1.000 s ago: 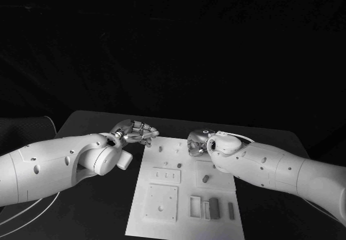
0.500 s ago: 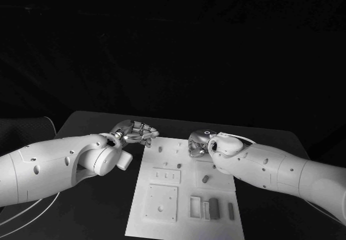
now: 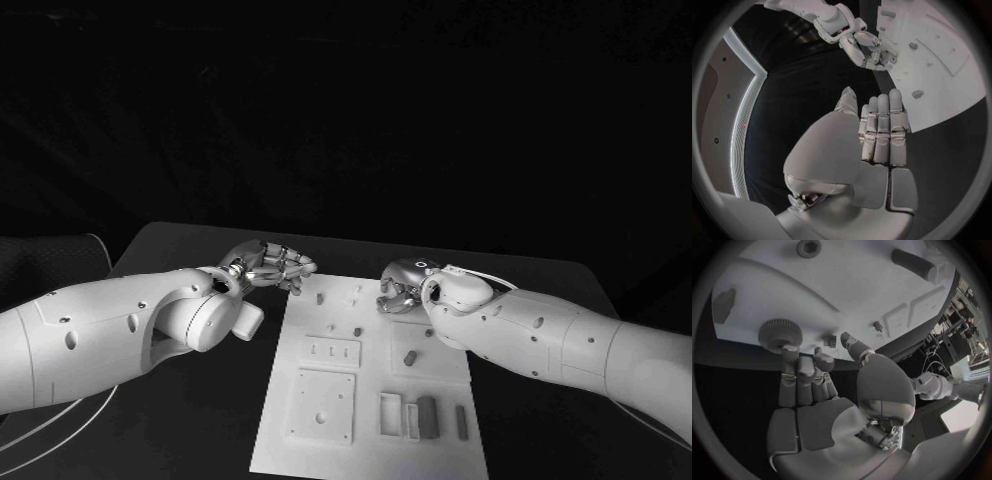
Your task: Assemble the parts on the task board
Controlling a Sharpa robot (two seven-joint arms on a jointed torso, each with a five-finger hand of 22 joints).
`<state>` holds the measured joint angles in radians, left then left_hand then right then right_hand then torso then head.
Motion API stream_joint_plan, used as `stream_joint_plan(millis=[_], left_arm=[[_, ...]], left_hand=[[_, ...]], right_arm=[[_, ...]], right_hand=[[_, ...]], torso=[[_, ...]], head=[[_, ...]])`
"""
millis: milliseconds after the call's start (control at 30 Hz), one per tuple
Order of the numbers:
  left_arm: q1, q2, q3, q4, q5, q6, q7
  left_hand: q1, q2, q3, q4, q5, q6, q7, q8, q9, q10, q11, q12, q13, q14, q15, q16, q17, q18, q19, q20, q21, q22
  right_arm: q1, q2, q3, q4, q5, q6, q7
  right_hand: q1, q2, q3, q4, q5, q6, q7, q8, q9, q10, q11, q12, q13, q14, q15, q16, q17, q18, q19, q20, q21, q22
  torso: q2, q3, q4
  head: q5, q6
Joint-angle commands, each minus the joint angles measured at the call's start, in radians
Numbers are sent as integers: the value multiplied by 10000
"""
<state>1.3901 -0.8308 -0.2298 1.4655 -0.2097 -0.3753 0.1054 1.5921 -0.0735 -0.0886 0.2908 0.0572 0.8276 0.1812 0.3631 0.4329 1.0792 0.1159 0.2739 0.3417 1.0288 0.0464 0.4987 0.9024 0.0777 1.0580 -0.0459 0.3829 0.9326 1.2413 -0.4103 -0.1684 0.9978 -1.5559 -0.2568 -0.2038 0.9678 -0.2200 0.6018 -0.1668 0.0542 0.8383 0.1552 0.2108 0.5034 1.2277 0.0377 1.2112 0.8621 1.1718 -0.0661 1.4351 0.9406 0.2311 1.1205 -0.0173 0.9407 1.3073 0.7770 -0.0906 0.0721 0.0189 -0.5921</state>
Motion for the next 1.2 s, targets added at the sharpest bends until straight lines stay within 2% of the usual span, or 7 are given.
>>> stream_joint_plan(millis=[33, 100, 200, 267, 600, 833, 1200], left_arm=[[11, 9, 9, 17, -12, 60, 44], [11, 9, 9, 18, -13, 63, 42], [11, 10, 9, 11, -18, 63, 38], [11, 11, 9, 10, -21, 65, 35], [11, 9, 9, 5, -29, 73, 26], [11, 10, 9, 2, -39, 72, 25], [11, -3, 9, 11, -53, 65, 18]], left_hand=[[91, -2, 14, 6, -2, -73, 7, -55, 15, -89, -7, -1, 16, -60, -6, -3, 9, 168, -1, -78, -58, 15], [92, -1, 15, 6, -1, -74, 8, -56, 15, -90, -6, -1, 16, -60, -6, -3, 9, 168, -1, -78, -59, 15], [94, 0, 15, 5, -1, -75, 8, -56, 16, -92, -6, -1, 17, -61, -6, -4, 9, 168, -2, -78, -60, 16], [95, -1, 16, 4, -1, -76, 8, -57, 17, -94, -5, -1, 18, -62, -5, -4, 9, 168, -2, -78, -61, 16], [100, -1, 17, 4, 0, -79, 9, -58, 20, -98, -4, -1, 20, -63, -5, -6, 9, 168, -3, -78, -64, 18], [104, -1, 18, 2, 0, -80, 10, -59, 22, -100, -3, -1, 22, -64, -5, -7, 9, 169, -4, -78, -66, 19], [109, -1, 19, 3, 0, -84, 11, -61, 25, -105, -2, 0, 24, -64, -4, -7, 9, 169, -4, -77, -68, 21]], right_arm=[[-10, -18, -2, 27, 91, -64, 192], [-17, -25, -2, 51, 99, -13, 266], [-23, -26, -2, 71, 95, 17, 253], [-27, -24, -2, 62, 65, 48, 189], [-50, 0, -2, 46, 51, 163, 218], [-64, 29, -2, 37, 53, 144, 368], [-66, 48, -2, -60, -104, 128, 296]], right_hand=[[248, 114, 50, -83, -19, 96, -5, 66, 23, -8, 33, 78, 15, 2, 20, 61, -1, 307, 23, -86, -16, 137], [423, 267, 58, -238, -14, 159, -34, 112, 39, 2, 4, 92, 16, 2, -2, 72, 2, 307, 11, -100, -3, 153], [718, 734, -63, -750, 13, 335, -89, 233, 70, 24, -52, 102, 0, -12, -50, 93, 5, 307, -39, -84, 26, 186], [735, 852, -109, -885, 28, 406, -109, 275, 75, 31, -71, 101, -7, -14, -65, 97, 3, 307, -47, -65, 33, 187], [556, 827, -195, -921, 22, 641, -199, 408, 108, 35, -154, 91, -24, -6, -137, 98, -13, 307, -37, -35, 35, 171], [851, 1077, -88, -1197, 46, 710, -221, 449, 116, 63, -173, 97, -29, -9, -158, 109, -15, 307, -55, -55, 40, 178], [992, 1348, -110, -1233, 62, 1112, -336, 673, 214, 117, -276, 98, -40, -2, -223, 143, -10, 307, -72, -41, 83, 195]], torso=[[0, 1, 8], [0, 1, 6], [2, 3, 3], [2, 3, 4], [3, 3, 5], [0, -1, 6], [-2, -3, 6]], head=[[-3, 18], [-2, 30], [13, 25], [10, 25], [-3, 12], [-2, 3], [0, -14]])
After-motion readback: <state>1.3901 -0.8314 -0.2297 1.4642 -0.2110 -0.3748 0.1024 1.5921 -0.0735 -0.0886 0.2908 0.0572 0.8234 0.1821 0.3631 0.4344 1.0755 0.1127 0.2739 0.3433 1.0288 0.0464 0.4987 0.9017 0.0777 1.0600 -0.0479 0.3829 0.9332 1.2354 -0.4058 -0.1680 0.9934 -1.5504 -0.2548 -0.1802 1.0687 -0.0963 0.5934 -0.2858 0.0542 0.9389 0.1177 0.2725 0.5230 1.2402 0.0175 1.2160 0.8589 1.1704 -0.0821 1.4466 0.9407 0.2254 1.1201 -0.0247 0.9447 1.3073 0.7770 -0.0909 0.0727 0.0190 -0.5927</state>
